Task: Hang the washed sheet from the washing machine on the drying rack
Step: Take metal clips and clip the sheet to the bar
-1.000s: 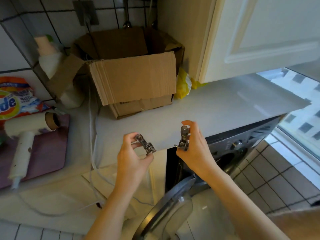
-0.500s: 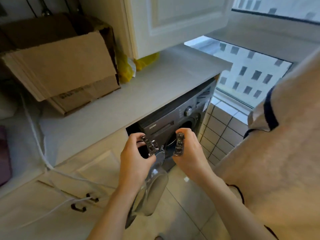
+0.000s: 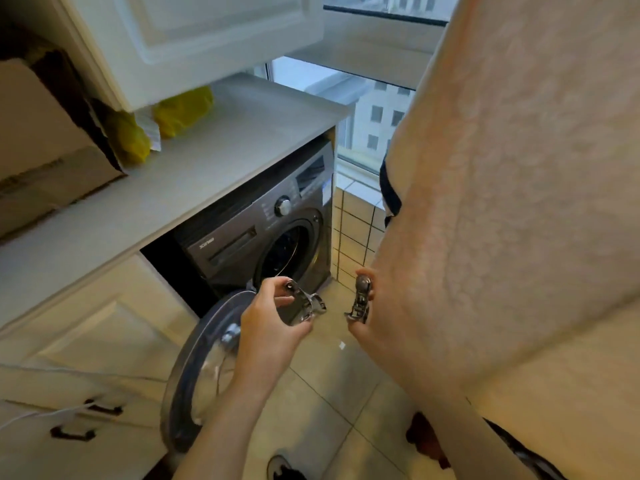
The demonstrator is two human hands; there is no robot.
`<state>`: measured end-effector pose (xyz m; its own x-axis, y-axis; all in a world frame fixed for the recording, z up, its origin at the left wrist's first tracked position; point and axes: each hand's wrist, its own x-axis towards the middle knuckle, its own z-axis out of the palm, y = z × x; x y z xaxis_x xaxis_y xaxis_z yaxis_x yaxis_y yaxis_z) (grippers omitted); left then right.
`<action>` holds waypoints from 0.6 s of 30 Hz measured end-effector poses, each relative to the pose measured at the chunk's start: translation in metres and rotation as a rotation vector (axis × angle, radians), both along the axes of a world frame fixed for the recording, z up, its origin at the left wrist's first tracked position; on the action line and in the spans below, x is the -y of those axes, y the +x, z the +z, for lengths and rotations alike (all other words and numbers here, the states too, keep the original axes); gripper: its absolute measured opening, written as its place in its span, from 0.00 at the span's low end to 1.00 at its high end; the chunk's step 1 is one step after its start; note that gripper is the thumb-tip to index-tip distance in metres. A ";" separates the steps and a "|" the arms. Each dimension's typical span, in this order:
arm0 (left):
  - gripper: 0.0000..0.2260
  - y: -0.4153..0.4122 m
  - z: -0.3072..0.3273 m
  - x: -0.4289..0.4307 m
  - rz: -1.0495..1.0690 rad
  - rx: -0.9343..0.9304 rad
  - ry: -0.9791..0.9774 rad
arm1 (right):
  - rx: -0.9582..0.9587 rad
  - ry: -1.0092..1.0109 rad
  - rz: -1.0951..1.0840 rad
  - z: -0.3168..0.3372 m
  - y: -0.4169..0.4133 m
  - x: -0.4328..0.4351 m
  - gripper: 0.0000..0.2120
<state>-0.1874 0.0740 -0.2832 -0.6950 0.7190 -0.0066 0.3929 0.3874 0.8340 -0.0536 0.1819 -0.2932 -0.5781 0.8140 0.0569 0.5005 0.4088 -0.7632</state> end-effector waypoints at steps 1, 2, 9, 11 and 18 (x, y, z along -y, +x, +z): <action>0.27 0.013 -0.001 -0.006 -0.012 -0.015 0.003 | 0.006 0.001 -0.021 -0.002 0.015 -0.004 0.29; 0.27 0.027 -0.002 -0.011 -0.019 -0.034 0.002 | 0.004 -0.011 -0.028 -0.006 0.030 -0.009 0.29; 0.28 0.105 -0.004 -0.047 -0.083 -0.056 0.039 | 0.005 0.009 -0.095 -0.004 0.132 -0.032 0.31; 0.28 0.121 -0.002 -0.058 -0.108 -0.048 0.059 | 0.019 0.020 -0.126 0.001 0.154 -0.038 0.31; 0.27 0.148 0.017 -0.105 -0.208 -0.084 0.161 | 0.005 0.079 -0.220 0.021 0.197 -0.063 0.31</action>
